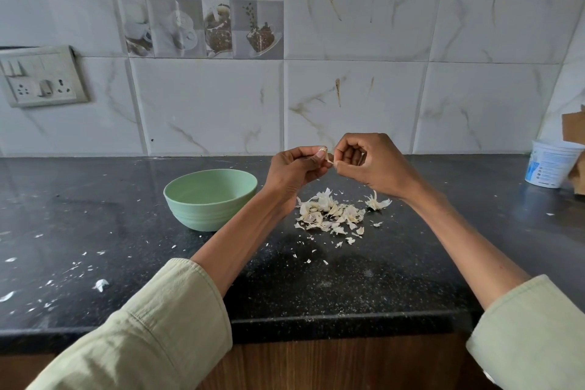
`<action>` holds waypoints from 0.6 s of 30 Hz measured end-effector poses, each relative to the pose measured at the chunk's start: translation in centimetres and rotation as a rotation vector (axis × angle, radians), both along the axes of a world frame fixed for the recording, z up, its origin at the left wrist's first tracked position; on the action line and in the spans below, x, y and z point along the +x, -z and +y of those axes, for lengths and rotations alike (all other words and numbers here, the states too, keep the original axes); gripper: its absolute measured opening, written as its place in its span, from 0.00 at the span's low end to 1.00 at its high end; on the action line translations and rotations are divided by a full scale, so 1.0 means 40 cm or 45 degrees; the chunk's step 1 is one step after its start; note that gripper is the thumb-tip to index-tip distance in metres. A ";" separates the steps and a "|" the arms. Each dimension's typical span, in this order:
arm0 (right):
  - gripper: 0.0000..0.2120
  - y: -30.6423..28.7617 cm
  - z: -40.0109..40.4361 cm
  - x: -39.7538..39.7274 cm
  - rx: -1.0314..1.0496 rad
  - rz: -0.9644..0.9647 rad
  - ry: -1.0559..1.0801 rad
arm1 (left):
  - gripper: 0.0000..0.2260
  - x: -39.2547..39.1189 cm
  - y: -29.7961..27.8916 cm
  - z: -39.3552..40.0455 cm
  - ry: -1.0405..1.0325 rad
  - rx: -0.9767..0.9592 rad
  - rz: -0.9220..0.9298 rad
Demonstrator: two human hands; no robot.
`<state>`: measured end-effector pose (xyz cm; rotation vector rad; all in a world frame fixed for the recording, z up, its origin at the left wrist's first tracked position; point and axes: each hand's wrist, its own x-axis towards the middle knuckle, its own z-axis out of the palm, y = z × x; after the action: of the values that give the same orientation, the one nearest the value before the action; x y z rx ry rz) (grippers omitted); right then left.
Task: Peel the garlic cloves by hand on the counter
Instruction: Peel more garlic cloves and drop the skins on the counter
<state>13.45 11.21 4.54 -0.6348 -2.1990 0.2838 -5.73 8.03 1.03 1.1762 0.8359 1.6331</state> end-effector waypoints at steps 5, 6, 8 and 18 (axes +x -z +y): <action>0.04 0.000 -0.002 0.000 0.027 -0.003 0.026 | 0.03 0.002 0.002 -0.001 -0.010 -0.003 0.023; 0.03 -0.001 -0.001 0.000 0.039 0.005 0.036 | 0.04 0.001 0.002 -0.001 -0.006 0.001 0.030; 0.02 -0.001 0.003 0.001 0.074 0.031 0.065 | 0.07 -0.002 0.002 0.000 0.006 0.018 0.066; 0.06 -0.008 -0.011 -0.005 0.281 0.095 0.151 | 0.08 0.003 0.003 -0.001 -0.041 0.012 0.099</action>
<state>13.25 10.77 4.84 -0.6182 -2.0752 0.0025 -5.63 8.01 0.92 1.2452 0.9014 1.6276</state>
